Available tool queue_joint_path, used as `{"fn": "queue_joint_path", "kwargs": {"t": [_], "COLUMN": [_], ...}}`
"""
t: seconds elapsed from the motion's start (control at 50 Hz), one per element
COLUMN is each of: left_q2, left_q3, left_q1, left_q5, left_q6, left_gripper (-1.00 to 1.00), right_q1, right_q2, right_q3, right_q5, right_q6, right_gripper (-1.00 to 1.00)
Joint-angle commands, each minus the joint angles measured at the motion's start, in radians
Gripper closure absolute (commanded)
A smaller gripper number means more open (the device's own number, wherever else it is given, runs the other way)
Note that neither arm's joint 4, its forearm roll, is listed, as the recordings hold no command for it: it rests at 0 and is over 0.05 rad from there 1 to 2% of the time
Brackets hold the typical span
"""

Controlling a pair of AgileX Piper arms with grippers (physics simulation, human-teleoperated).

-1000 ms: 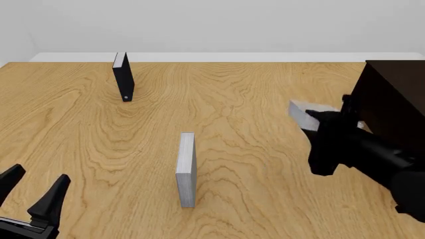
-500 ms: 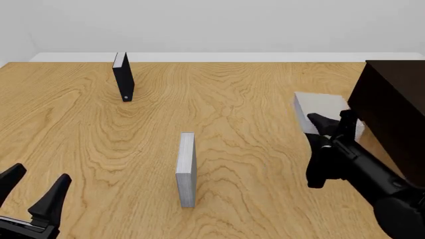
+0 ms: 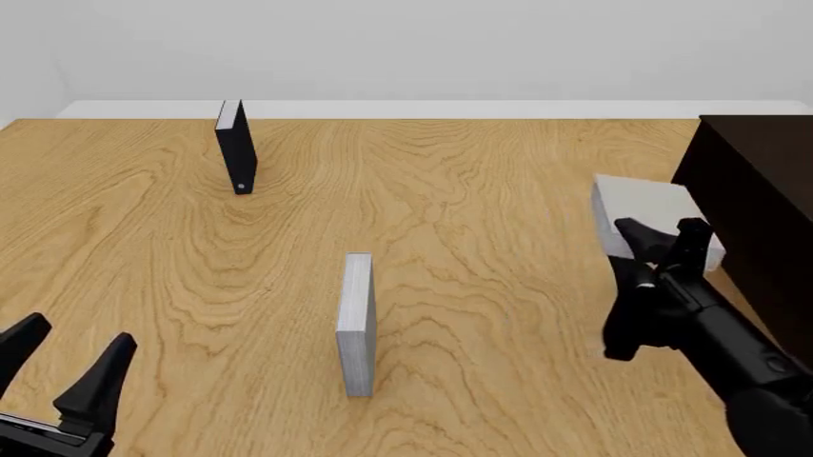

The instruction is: Pick up the book on the right and place it on the cabinet shelf.

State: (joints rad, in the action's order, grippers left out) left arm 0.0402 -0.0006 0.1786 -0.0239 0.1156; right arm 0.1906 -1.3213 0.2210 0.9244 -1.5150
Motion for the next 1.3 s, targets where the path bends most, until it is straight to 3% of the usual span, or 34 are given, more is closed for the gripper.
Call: {"fn": "queue_joint_path", "kwargs": {"t": [0.02,0.42,0.98,1.3], "left_q2": [-0.001,-0.019,-0.018,0.003], "left_q3": [0.000,0.000,0.000,0.000], "left_q1": [0.003,-0.002,-0.001,-0.001], "left_q5": [0.000,-0.017,-0.018,0.000], "left_q6": [-0.002,-0.004,-0.002,-0.003], "left_gripper": [-1.00,-1.00,-1.00,-1.00], "right_q1": [-0.053,-0.123,-0.171,-0.215], "right_q2": [0.010,0.010,-0.223,-0.260], "right_q3": [-0.004,-0.014,-0.042,-0.024], "right_q5": [0.032,0.052,0.277,0.295], "right_q6": [0.037,0.071,0.060,0.039], "right_gripper": [1.00,1.00,1.00,1.00]}}
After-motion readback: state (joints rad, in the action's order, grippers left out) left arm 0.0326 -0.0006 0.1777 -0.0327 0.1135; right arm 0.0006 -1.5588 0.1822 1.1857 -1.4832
